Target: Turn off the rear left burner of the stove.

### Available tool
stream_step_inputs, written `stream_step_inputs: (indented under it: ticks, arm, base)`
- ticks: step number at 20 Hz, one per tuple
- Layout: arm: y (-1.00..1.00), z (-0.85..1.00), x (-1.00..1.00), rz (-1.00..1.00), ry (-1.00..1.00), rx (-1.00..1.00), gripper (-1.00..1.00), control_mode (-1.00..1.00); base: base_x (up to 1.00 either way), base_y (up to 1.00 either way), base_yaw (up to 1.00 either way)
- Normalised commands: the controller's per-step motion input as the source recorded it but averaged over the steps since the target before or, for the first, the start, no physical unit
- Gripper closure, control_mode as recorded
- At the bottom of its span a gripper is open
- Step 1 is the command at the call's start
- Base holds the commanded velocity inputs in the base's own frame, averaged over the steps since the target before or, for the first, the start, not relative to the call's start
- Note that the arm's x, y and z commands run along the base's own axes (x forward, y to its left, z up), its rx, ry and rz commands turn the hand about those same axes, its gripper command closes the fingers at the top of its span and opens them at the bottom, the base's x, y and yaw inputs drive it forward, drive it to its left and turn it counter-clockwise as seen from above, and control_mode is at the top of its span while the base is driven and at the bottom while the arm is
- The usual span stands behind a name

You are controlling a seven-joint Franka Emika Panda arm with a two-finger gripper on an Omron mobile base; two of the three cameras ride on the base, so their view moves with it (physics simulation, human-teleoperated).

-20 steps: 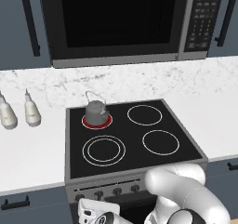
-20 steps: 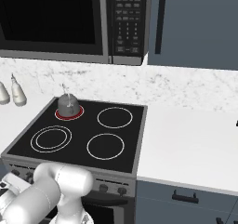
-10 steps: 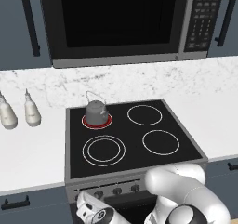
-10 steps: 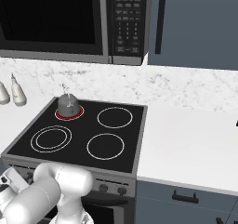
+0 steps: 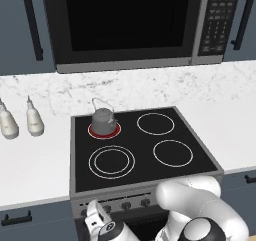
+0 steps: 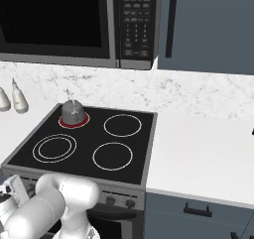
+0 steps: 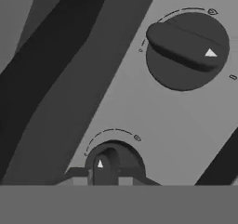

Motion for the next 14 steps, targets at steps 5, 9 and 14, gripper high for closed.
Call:
stream_step_inputs:
  ticks: [5, 9, 14]
  arm:
    - [0.0, 0.16, 0.16, -0.19, 0.0, 0.45, 1.0, -1.0]
    - [0.0, 0.13, 0.11, -0.2, 0.0, 0.49, 1.0, -1.0]
    - [0.0, 0.11, 0.11, -0.21, 0.0, 0.52, 1.0, -1.0]
  base:
    - [0.0, 0.0, 0.0]
    - [0.0, 0.0, 0.0]
    - [0.0, 0.0, 0.0]
